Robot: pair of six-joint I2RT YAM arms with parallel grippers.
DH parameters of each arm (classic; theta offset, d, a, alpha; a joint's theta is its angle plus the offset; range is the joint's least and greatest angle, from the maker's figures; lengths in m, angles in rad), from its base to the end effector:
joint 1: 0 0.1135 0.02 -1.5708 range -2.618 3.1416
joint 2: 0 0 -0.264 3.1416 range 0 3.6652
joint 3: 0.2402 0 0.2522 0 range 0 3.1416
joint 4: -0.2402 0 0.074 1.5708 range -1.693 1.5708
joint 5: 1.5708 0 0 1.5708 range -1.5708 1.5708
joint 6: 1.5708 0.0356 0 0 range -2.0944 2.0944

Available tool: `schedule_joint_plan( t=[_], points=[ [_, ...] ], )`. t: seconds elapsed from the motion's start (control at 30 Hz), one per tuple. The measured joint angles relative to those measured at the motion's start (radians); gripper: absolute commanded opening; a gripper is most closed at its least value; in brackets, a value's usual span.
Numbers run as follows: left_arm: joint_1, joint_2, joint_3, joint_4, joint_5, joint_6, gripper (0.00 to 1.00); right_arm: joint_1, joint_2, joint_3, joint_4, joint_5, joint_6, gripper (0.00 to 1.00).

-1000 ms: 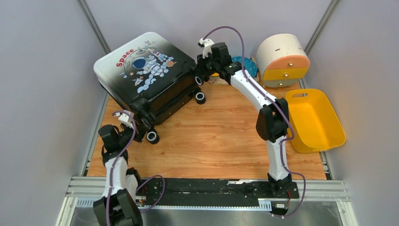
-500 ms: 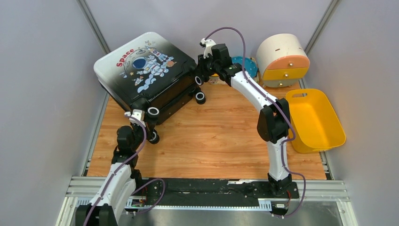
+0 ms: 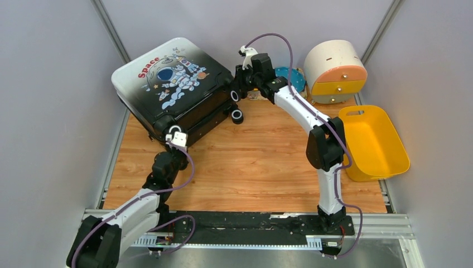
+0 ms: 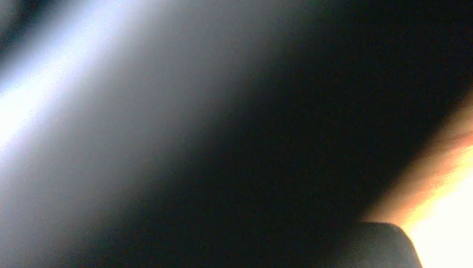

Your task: Open, take out, and arrange the luggage

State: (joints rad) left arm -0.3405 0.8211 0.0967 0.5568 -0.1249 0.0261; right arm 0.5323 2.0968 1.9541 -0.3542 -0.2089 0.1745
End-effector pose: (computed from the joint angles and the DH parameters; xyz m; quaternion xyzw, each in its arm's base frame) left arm 0.1628 -0.0530 0.1711 0.0994 0.7569 -0.0538 0.6437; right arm 0.4264 0.2597 0.3145 -0.2045 0.8315 0.2601 0.4463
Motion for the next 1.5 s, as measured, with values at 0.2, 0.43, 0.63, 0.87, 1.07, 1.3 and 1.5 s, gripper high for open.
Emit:
schedule_joint_plan(
  t=[0.2, 0.43, 0.63, 0.87, 1.07, 1.3, 1.5],
  points=[
    [-0.057, 0.08, 0.013, 0.066, -0.111, 0.066, 0.0, 0.0, -0.016, -0.035, 0.03, 0.0, 0.022, 0.0],
    [-0.082, 0.134, 0.101, -0.043, -0.187, 0.017, 0.0, 0.0, -0.023, -0.08, 0.111, 0.012, 0.032, 0.0],
    [-0.11, 0.174, 0.162, -0.106, -0.148, -0.032, 0.0, -0.005, -0.037, -0.112, 0.164, 0.06, 0.025, 0.0],
    [-0.141, 0.163, 0.269, -0.33, -0.09, -0.076, 0.0, -0.018, -0.057, -0.157, 0.221, 0.104, 0.008, 0.0],
    [-0.145, 0.143, 0.278, -0.41, -0.121, -0.077, 0.0, -0.018, -0.087, -0.201, 0.232, 0.095, 0.031, 0.0],
    [-0.18, 0.232, 0.28, -0.304, -0.212, -0.189, 0.04, -0.018, -0.126, -0.233, 0.212, 0.11, 0.07, 0.0],
    [-0.201, 0.247, 0.31, -0.307, -0.17, -0.229, 0.52, -0.005, -0.173, -0.259, 0.066, 0.051, 0.14, 0.0]
  ],
)
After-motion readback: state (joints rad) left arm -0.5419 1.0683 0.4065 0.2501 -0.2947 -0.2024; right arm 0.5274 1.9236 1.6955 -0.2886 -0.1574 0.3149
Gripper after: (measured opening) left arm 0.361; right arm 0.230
